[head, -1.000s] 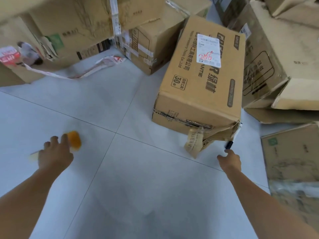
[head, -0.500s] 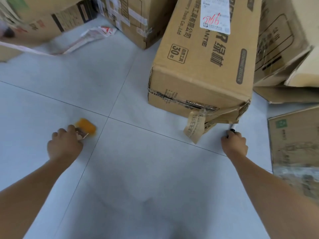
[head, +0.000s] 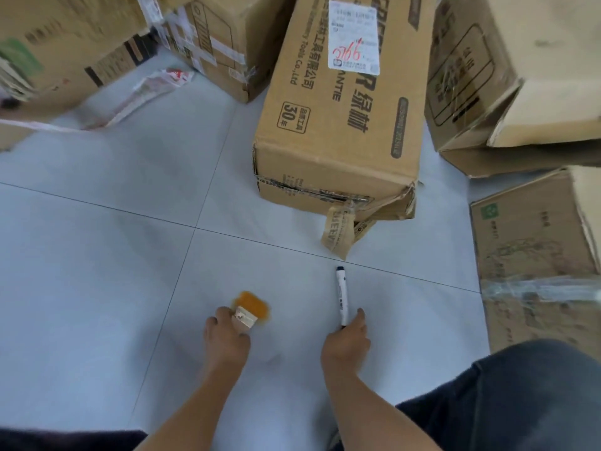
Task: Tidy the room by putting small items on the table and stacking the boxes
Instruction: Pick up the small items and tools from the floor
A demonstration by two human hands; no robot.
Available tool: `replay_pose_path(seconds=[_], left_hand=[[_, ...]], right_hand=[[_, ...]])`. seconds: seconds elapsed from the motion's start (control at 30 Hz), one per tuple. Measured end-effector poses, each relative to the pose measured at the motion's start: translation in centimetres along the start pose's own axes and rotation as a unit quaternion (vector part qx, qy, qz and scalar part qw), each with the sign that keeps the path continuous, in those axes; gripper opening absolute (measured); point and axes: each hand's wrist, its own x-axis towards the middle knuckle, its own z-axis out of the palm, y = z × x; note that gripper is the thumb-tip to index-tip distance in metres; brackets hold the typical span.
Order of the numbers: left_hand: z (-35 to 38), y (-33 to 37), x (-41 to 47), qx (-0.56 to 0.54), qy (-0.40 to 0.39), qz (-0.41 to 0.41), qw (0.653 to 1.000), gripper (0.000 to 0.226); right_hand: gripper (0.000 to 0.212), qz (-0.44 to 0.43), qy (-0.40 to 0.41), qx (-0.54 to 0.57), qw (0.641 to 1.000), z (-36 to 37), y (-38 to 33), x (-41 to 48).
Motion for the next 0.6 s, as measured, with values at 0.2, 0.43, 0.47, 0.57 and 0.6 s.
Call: replay_pose_path(seconds=[0.2,0.43,0.47,0.57,0.6], left_hand=[[-5.0,-0.6,-0.7,-0.016,0.019,-0.006,1.000,0.042],[-15.4,4.0,-10.4,0.035,0.017,0.016,0.999,0.043],[-17.1,4.8,-12.3,0.045,0.014,0.020,0.999,0.043],[-22.1,7.5,-18.8,0.052,0.013,0.013,0.998,0.043],[-23.8,8.7,-21.3,0.045,0.012,0.009,0.999,0.042]], right_hand=[[0.023,0.085,-0.072,0.013,0.994,-0.7,-0.1,-2.6],[0.014,0.003,-0.125,0.012,0.992,-13.3,-4.5,-10.4],[0.018,-0.026,-0.137,-0.003,0.990,-15.8,-4.8,-12.2],[0.028,-0.092,-0.167,-0.048,0.980,-22.5,-5.0,-18.3],[0.029,-0.102,-0.173,-0.054,0.978,-24.7,-4.9,-20.4]])
